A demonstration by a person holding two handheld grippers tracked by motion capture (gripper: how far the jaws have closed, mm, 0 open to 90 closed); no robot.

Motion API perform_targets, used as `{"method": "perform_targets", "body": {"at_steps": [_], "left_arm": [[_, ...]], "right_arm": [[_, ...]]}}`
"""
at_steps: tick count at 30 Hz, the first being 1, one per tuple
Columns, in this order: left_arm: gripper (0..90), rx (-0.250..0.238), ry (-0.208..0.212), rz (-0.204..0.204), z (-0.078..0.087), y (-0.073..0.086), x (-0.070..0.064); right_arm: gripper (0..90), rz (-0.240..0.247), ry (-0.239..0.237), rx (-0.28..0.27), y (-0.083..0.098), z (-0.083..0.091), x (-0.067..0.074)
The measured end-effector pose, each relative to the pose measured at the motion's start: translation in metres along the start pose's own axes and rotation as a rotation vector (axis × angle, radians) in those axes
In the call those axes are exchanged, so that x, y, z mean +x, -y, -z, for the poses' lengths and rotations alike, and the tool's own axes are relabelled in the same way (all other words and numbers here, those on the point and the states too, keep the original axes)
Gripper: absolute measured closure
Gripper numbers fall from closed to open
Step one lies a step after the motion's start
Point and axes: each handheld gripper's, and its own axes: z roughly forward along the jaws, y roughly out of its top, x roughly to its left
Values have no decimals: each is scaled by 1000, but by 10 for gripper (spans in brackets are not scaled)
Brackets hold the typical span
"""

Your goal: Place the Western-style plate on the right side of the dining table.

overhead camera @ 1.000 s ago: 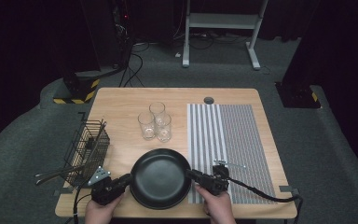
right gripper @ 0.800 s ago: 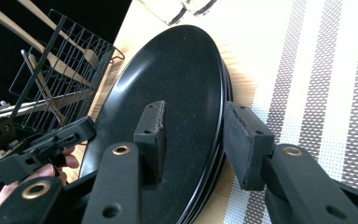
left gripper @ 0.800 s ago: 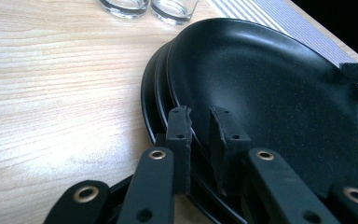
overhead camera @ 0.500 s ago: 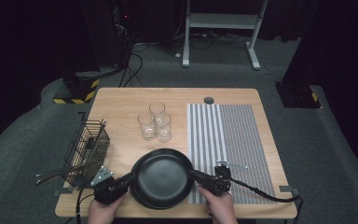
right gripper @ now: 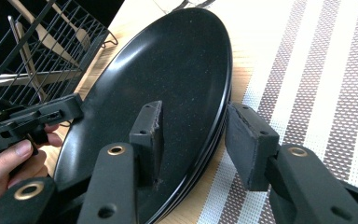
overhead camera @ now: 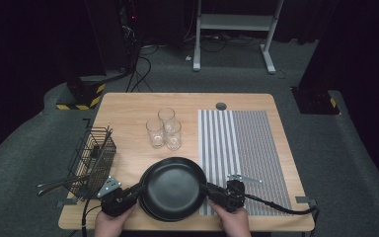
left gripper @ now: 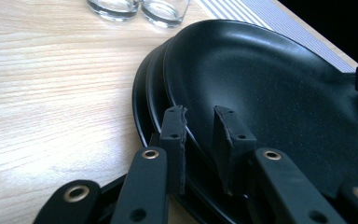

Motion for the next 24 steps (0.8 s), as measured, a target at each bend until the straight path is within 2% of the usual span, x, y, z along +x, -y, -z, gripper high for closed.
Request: {"method": "perform_targets", "body": {"at_steps": [3, 7, 12, 21, 24], "left_arm": [[742, 13, 10, -11, -3, 0, -3], [717, 34, 30, -6, -8, 1, -7], [714, 41, 31, -7, -9, 0, -8], [686, 45, 18, -3, -12, 0, -10], [685, 46, 14, -13, -12, 0, -10]], "right_arm": [[577, 9, 8, -3, 2, 2, -1], [593, 7, 5, -6, 3, 4, -4], [595, 19, 9, -10, 3, 5, -5], [600, -2, -3, 2, 1, 3, -6], [574, -1, -3, 13, -1, 1, -6]]}}
